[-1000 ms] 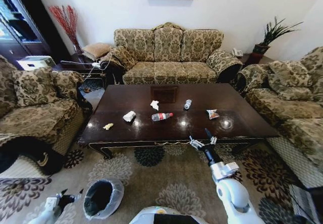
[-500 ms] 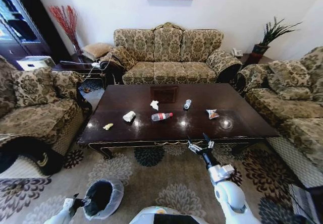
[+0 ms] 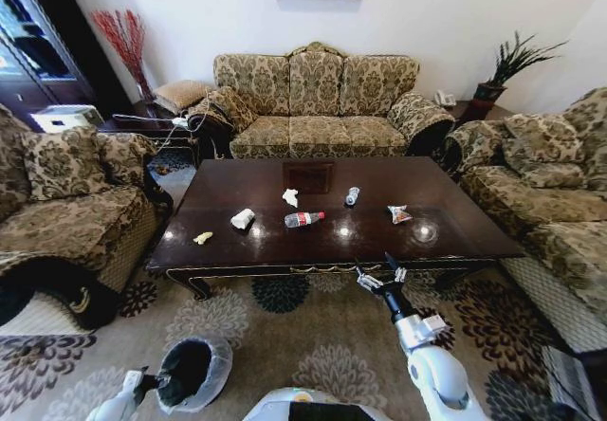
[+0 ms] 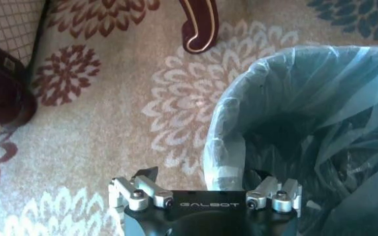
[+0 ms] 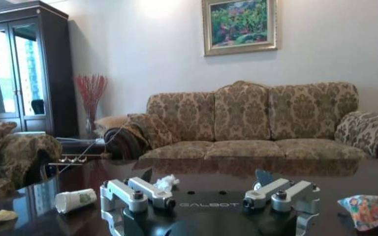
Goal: Move to the front of the table and place the trash on the table into the trash bin.
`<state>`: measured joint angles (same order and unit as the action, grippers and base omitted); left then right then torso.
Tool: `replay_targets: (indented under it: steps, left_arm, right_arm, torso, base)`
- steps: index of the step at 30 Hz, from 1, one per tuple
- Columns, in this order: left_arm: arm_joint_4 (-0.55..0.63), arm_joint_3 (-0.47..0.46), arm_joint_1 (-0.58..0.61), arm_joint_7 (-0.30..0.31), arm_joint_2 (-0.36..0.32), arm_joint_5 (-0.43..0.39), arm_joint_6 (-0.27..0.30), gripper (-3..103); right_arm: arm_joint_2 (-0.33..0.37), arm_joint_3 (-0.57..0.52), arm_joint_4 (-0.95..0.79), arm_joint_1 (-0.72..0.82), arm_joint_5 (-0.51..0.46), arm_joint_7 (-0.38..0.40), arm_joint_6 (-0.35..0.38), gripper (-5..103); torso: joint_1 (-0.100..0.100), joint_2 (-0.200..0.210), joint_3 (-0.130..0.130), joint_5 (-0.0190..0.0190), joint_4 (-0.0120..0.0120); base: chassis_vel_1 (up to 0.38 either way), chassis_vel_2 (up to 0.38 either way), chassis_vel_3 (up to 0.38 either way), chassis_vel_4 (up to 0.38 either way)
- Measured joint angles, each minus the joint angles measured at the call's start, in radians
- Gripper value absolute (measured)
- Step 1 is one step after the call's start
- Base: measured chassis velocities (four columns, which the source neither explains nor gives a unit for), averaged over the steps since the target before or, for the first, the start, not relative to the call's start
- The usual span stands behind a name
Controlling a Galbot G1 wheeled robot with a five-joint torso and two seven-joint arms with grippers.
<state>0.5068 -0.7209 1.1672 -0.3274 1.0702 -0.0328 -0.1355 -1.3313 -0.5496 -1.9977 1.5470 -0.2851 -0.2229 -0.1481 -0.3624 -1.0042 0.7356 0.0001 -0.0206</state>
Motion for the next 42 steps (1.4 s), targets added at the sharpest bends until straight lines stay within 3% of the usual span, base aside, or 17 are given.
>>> replay_targets:
  steps: [4, 12, 15, 21, 23, 24, 26, 28, 35, 38, 42]
  left_arm:
    - [-0.074, -0.004, -0.068, -0.007, 0.006, 0.011, -0.01, 87]
    - [-0.214, -0.038, -0.2, -0.024, 0.027, 0.083, 0.01, 55]
    - [-0.233, -0.046, -0.212, -0.029, 0.031, 0.09, 0.022, 49]
    - [-0.233, -0.054, -0.197, -0.041, 0.031, 0.104, 0.028, 22]
    - [-0.229, -0.054, -0.192, -0.041, 0.029, 0.104, 0.029, 22]
    - [-0.223, -0.055, -0.188, -0.039, 0.026, 0.103, 0.028, 11]
    - [-0.219, -0.056, -0.188, -0.038, 0.026, 0.102, 0.028, 11]
    - [-0.209, -0.056, -0.185, -0.038, 0.028, 0.098, 0.028, 3]
    - [-0.146, -0.054, -0.133, -0.044, 0.034, 0.058, -0.017, 0]
    - [-0.074, -0.057, -0.064, -0.034, 0.037, 0.005, -0.016, 0]
    - [0.141, -0.071, 0.109, -0.006, 0.018, -0.125, -0.011, 0]
  right_arm:
    - [-0.004, 0.001, 0.0, 0.004, 0.005, 0.0, 0.001, 100]
    - [0.003, -0.009, -0.002, 0.016, 0.001, 0.01, 0.005, 100]
    - [0.006, -0.013, -0.006, 0.018, -0.003, 0.015, 0.006, 100]
    - [0.01, -0.015, -0.027, 0.022, -0.013, 0.035, 0.02, 100]
    - [0.009, -0.015, -0.032, 0.023, -0.014, 0.038, 0.022, 100]
    - [0.008, -0.016, -0.04, 0.026, -0.022, 0.042, 0.028, 100]
    - [0.006, -0.016, -0.043, 0.027, -0.026, 0.045, 0.031, 100]
    - [-0.002, -0.018, -0.045, 0.029, -0.029, 0.048, 0.031, 100]
    - [-0.013, -0.026, -0.053, 0.033, -0.031, 0.054, 0.031, 100]
    - [-0.012, -0.034, -0.063, 0.035, -0.037, 0.061, 0.034, 100]
    - [-0.001, -0.028, -0.071, 0.029, -0.085, 0.08, 0.061, 100]
  torso:
    - [0.0, 0.0, 0.0, -0.0001, 0.0001]
    - [0.0, 0.0, 0.0, 0.0, 0.0005]
    - [0.0, 0.0, 0.0, 0.0, 0.0003]
    - [0.0, 0.0, 0.0, -0.0001, 0.0002]
    - [0.0, 0.0, 0.0, -0.0002, 0.0001]
    - [0.0, 0.0, 0.0, 0.0, 0.0]
    - [0.0, 0.0, 0.0, 0.0001, 0.0]
    - [0.0, 0.0, 0.0, -0.0002, 0.0002]
    - [0.0, 0.0, 0.0, 0.0001, 0.0004]
    - [0.0, 0.0, 0.0, -0.0011, 0.0007]
    - [0.0, 0.0, 0.0, 0.0007, -0.001]
  base:
    - [0.0, 0.0, 0.0, 0.0]
    - [0.0, 0.0, 0.0, 0.0]
    - [0.0, 0.0, 0.0, 0.0]
    - [0.0, 0.0, 0.0, 0.0]
    - [0.0, 0.0, 0.0, 0.0]
    - [0.0, 0.0, 0.0, 0.0]
    - [0.0, 0.0, 0.0, 0.0]
    - [0.0, 0.0, 0.0, 0.0]
    - [0.0, 0.0, 0.0, 0.0]
    - [0.0, 0.0, 0.0, 0.0]
    - [0.0, 0.0, 0.0, 0.0]
